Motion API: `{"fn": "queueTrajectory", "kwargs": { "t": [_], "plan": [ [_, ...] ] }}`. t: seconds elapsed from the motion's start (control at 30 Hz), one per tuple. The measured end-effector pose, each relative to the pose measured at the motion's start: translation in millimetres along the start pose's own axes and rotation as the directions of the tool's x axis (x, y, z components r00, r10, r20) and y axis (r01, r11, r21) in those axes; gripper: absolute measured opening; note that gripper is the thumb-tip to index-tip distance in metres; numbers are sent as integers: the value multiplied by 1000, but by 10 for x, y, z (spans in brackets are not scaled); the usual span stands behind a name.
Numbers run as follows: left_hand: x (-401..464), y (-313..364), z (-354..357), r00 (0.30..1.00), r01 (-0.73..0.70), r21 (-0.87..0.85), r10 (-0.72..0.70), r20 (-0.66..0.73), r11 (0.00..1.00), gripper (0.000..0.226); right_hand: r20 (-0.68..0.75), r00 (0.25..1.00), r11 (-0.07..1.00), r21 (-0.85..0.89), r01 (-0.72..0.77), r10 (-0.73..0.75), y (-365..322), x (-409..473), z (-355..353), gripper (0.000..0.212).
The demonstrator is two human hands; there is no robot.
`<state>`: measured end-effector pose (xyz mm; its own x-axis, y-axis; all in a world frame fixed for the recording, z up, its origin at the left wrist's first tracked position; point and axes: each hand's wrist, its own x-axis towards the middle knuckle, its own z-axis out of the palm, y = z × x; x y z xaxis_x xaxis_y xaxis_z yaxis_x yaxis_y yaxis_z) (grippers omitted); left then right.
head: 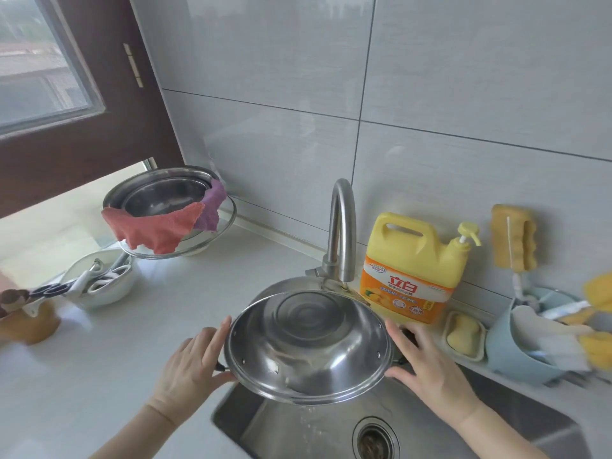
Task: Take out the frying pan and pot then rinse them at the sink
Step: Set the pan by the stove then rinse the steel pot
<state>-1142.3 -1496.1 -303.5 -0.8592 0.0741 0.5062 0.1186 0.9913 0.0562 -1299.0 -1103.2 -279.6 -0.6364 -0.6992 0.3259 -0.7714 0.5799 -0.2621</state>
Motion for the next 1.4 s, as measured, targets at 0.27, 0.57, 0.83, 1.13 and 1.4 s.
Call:
{"fn": "queueTrajectory", "kwargs": {
  "t": [0.27, 0.57, 0.83, 1.13, 1.4],
  "plan": [
    [191, 217, 13, 998, -21, -31, 23, 60, 999, 123, 13, 998, 998, 21, -67, 67, 108, -239, -132, 130],
    [676, 833, 149, 988, -157, -53, 157, 2, 986, 93, -37, 970, 970, -28, -243, 242, 207, -843, -719, 88],
    [930, 1148, 207, 970, -236, -75, 230, -73, 969, 94, -112, 939, 937, -91, -337, 327, 300, -1178, -957, 71],
    [1007, 1149, 410, 970, -144, -105, 161, 180, 984, 144, 146, 857, 863, 41, -504, 493, 483, -1206, -889, 138],
    [1084, 962, 426, 712, 220, -262, 29, 702, 939, 139, 405, 807, 845, 136, -518, 430, 708, -653, -943, 124]
  ]
}}
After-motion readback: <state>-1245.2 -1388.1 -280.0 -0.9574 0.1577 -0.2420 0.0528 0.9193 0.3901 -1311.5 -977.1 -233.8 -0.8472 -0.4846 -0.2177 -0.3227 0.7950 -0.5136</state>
